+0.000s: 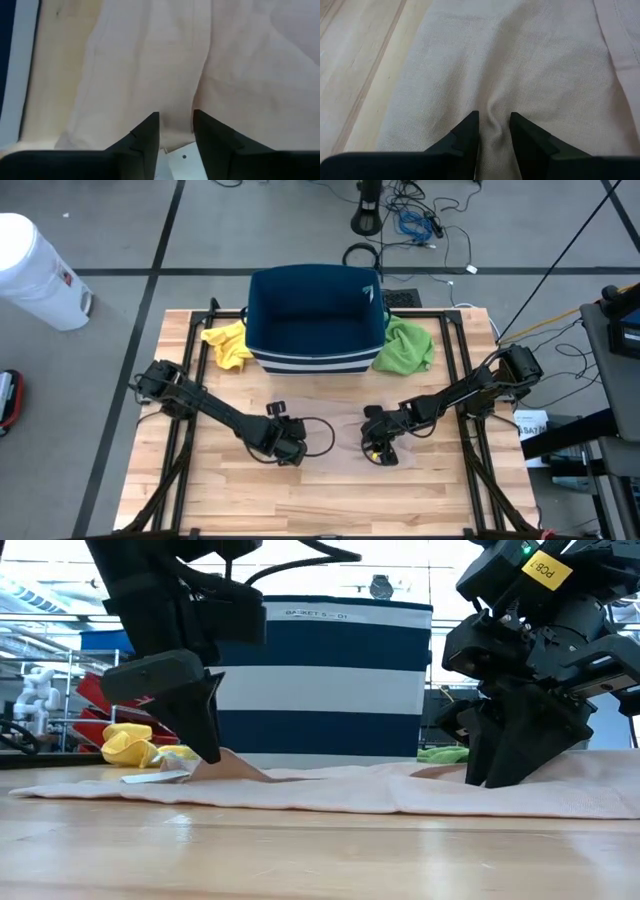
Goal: Fold towel
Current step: Fold the brown towel
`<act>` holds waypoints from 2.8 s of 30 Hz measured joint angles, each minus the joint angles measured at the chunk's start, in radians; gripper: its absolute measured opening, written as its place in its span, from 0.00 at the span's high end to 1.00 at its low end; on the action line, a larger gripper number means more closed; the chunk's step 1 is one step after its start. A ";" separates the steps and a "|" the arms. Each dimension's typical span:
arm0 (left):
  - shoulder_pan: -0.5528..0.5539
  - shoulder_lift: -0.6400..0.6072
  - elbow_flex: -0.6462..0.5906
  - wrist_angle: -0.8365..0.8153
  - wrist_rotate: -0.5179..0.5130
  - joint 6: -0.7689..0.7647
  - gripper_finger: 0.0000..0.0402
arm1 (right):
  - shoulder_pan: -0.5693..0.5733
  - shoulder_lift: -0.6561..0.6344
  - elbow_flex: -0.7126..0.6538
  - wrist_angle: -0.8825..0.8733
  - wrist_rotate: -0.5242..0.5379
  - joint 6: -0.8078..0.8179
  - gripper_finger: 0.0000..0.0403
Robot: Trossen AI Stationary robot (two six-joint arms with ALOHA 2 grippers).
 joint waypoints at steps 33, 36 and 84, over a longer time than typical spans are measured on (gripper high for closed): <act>0.191 -0.064 0.001 -0.199 -0.058 0.312 0.93 | 0.000 0.000 0.000 -0.001 -0.001 0.002 0.75; 0.217 -0.064 0.001 -0.203 -0.026 0.312 0.90 | 0.000 0.000 0.000 -0.001 -0.001 0.006 0.75; 0.137 -0.063 0.001 0.006 0.379 0.362 0.84 | 0.170 -0.373 0.000 -0.679 0.363 0.307 0.75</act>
